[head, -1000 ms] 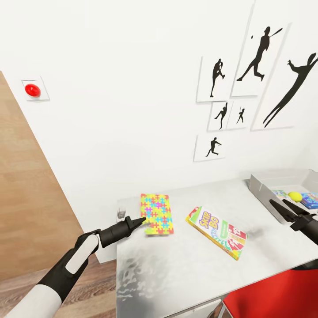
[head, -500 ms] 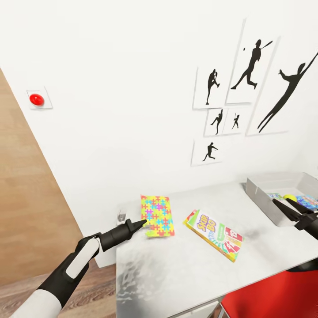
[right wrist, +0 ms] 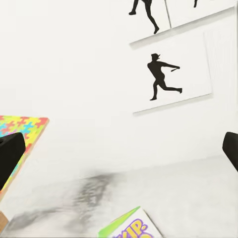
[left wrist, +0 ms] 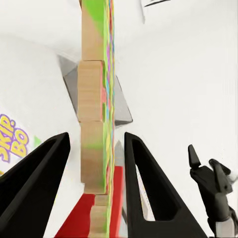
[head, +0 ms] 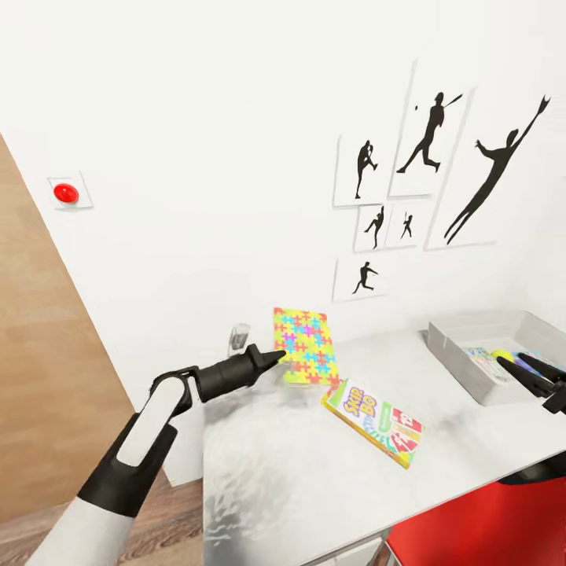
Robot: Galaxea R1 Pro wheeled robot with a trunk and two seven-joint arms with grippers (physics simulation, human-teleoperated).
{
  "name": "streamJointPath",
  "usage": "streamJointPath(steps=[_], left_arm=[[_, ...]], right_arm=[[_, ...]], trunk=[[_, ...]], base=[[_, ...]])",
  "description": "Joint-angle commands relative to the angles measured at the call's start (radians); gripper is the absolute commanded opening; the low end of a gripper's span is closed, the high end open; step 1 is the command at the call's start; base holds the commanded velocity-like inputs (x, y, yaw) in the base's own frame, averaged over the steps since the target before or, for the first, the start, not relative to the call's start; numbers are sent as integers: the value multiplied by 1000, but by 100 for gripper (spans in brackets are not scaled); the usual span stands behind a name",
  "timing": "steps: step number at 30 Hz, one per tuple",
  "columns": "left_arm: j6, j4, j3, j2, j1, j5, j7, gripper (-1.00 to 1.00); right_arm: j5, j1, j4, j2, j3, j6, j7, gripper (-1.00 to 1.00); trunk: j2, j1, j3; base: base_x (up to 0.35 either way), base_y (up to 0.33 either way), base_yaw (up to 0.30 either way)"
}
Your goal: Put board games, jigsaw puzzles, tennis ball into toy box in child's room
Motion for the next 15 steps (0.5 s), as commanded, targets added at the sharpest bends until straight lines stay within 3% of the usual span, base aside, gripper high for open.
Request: streamJointPath(steps=[1,3,4,6,9,15], left_arm=[[5,-9,-1,-2,-17,24,32,-100],[13,-25,-10,-29,-85,113,160,-100],[16,-26,-18,-69,-131,153,255,-100],[18,-15,-25,-110,-194,177,354,-100],[17,17,-28,-128,-221,190,413,-100],[14,26,-29,-133,-201,188,428,-100]], right_arm=[[-4,-1,0,-2,-2,11,2,100],[-5,-1,0,-10,-27,22,3,100],[-5,-1,0,-21,-50,43,3,100],[-5,-3,0,-40,-67,90,3,100],[-4,-9,1,-56,-76,121,2,100],[-4,-15,1,-63,-79,150,-6,100]], trunk=[[6,-4,3],[20,-11,13],[27,-15,18],[41,-23,27],[62,-34,42],[104,-57,70]], base=[[0,0,-70],[0,0,-73],[0,0,-81],[0,0,-88],[0,0,-95],[0,0,-100]])
